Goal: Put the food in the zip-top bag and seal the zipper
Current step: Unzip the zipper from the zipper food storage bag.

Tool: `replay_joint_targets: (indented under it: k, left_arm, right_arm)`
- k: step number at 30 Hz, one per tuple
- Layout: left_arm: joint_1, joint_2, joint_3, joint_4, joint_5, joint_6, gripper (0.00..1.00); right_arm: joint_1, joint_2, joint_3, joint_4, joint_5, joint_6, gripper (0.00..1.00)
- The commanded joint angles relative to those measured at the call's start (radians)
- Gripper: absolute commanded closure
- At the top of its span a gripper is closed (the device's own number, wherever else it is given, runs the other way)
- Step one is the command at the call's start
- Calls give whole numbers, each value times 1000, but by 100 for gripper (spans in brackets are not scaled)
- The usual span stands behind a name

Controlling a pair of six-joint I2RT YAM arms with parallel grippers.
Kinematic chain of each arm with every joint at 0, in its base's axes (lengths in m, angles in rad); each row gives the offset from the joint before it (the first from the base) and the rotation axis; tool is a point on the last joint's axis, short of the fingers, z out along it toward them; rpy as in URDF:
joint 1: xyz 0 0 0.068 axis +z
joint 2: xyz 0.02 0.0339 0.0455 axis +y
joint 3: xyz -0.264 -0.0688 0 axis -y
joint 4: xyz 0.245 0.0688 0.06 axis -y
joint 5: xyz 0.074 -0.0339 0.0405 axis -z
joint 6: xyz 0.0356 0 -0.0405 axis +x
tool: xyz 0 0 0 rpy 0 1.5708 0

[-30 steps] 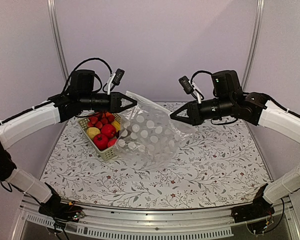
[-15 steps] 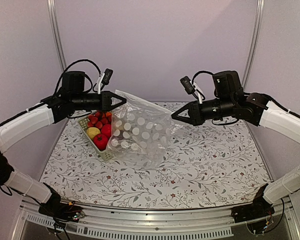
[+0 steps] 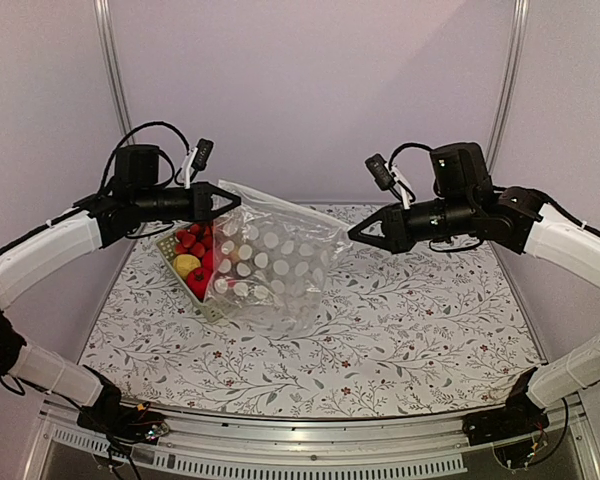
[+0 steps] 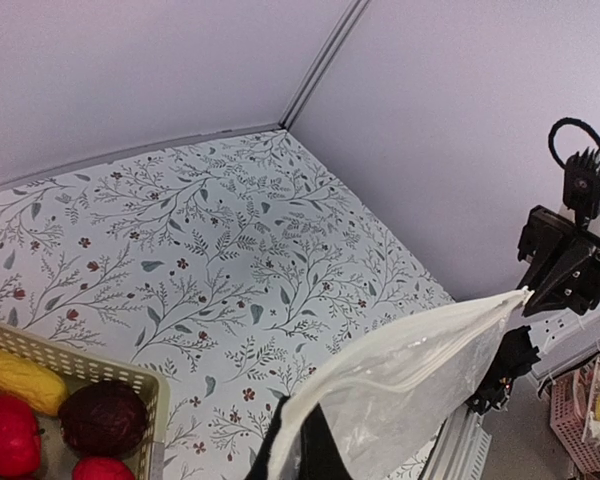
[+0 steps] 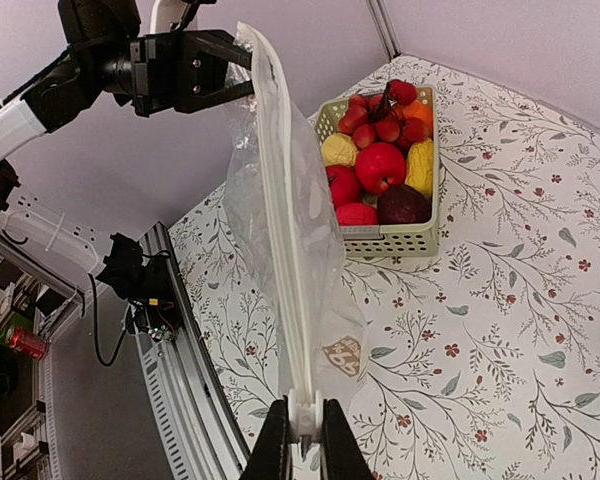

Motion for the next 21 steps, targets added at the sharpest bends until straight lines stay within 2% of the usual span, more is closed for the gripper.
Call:
replay_joint_targets:
  k: [1, 5, 6, 8, 11, 13, 16, 21]
  left_arm:
    - [59, -14, -17, -20, -74, 7, 100]
    - [59, -12, -27, -20, -66, 4, 100]
    - [60, -13, -28, -18, -56, 7, 100]
    - [54, -15, -33, -2, 10, 18, 100]
    - [16, -13, -36, 25, 137, 45, 100]
    - [-18, -14, -35, 25, 173, 71, 100]
    - [-55, -4, -30, 24, 217, 76, 100]
    - [-111, 32, 8, 9, 278, 82, 100]
  right_arm:
    - [-18, -38, -11, -66, 9, -9, 100]
    - [-17, -39, -11, -67, 12, -10, 99]
    - [-18, -41, -11, -66, 12, -10, 94]
    - [-18, -45, -11, -67, 15, -10, 75]
    - [-19, -59, -6, -68, 31, -10, 39]
    - [-19, -69, 4, -71, 41, -12, 24]
    - [-19, -81, 20, -75, 68, -16, 15]
    - [-19, -57, 62, -111, 104, -41, 13]
